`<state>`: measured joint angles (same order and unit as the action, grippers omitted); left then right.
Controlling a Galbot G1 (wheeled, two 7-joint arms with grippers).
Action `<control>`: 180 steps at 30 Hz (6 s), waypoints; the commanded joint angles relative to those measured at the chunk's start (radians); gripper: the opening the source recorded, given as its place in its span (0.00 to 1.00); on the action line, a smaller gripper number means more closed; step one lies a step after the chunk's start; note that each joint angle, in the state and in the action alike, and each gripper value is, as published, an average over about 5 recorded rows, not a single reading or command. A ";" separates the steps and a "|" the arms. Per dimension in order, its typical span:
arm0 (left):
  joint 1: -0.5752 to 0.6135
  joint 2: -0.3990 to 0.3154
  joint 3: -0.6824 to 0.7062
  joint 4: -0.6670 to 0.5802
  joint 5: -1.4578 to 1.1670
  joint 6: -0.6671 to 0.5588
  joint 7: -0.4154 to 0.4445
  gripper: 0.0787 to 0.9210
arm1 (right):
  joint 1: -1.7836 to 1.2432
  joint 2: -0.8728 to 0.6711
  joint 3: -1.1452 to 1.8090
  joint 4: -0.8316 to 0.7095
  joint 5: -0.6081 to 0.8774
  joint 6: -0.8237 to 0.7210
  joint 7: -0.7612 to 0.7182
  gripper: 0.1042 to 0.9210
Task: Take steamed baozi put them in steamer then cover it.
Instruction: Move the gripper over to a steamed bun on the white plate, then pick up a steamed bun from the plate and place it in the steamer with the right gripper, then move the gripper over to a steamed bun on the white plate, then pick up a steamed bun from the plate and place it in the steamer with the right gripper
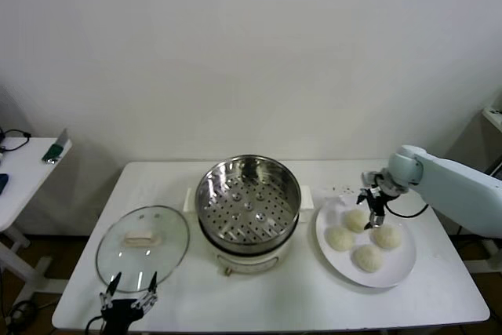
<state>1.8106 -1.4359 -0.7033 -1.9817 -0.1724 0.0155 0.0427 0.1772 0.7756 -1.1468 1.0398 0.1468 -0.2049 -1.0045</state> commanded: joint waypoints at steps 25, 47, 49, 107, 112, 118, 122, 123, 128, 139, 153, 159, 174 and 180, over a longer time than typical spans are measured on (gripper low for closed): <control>-0.005 0.002 -0.001 0.008 0.001 0.001 -0.002 0.88 | 0.004 0.016 0.032 0.012 -0.020 0.000 -0.001 0.67; -0.009 0.006 0.003 -0.009 0.001 0.003 -0.005 0.88 | 0.781 0.312 -0.373 0.473 -0.015 0.610 -0.021 0.67; -0.012 0.003 0.002 -0.010 0.001 0.003 -0.005 0.88 | 0.714 0.347 -0.342 0.475 -0.084 0.646 0.003 0.67; -0.019 -0.021 0.033 -0.021 0.011 -0.004 -0.005 0.88 | 0.922 0.108 -0.763 0.351 0.661 0.256 -0.014 0.88; -0.023 -0.021 0.039 -0.020 0.011 -0.006 -0.005 0.88 | 0.973 -0.064 -0.897 0.510 0.598 0.046 0.022 0.88; -0.027 -0.021 0.035 -0.027 0.006 -0.005 -0.004 0.88 | 0.853 -0.185 -0.893 0.602 0.492 -0.070 0.099 0.88; -0.025 -0.022 0.034 -0.029 0.004 -0.007 -0.004 0.88 | 0.704 -0.228 -0.801 0.617 0.456 -0.122 0.156 0.88; -0.024 -0.023 0.034 -0.029 0.004 -0.009 -0.004 0.88 | 0.666 -0.234 -0.775 0.617 0.448 -0.132 0.169 0.88; -0.022 -0.027 0.033 -0.025 0.004 -0.013 -0.005 0.88 | 0.456 -0.235 -0.609 0.580 0.390 -0.169 0.211 0.88; -0.013 -0.034 0.026 -0.028 0.007 -0.019 -0.006 0.88 | 0.224 -0.140 -0.388 0.413 0.279 -0.177 0.249 0.88; -0.006 -0.044 0.026 -0.031 0.011 -0.024 -0.007 0.88 | 0.101 -0.070 -0.285 0.342 0.267 -0.207 0.291 0.88; -0.003 -0.043 0.023 -0.029 0.010 -0.026 -0.009 0.88 | 0.086 -0.048 -0.267 0.319 0.265 -0.208 0.294 0.85; -0.008 -0.044 0.021 -0.029 0.008 -0.026 -0.010 0.88 | 0.248 -0.080 -0.338 0.357 0.325 -0.176 0.224 0.67; -0.010 -0.046 0.025 -0.029 0.010 -0.024 -0.011 0.88 | 0.640 -0.074 -0.602 0.432 0.447 -0.121 0.150 0.67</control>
<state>1.8009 -1.4815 -0.6792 -2.0112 -0.1629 -0.0099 0.0323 0.4557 0.6997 -1.5220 1.4121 0.4857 -0.3690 -0.7843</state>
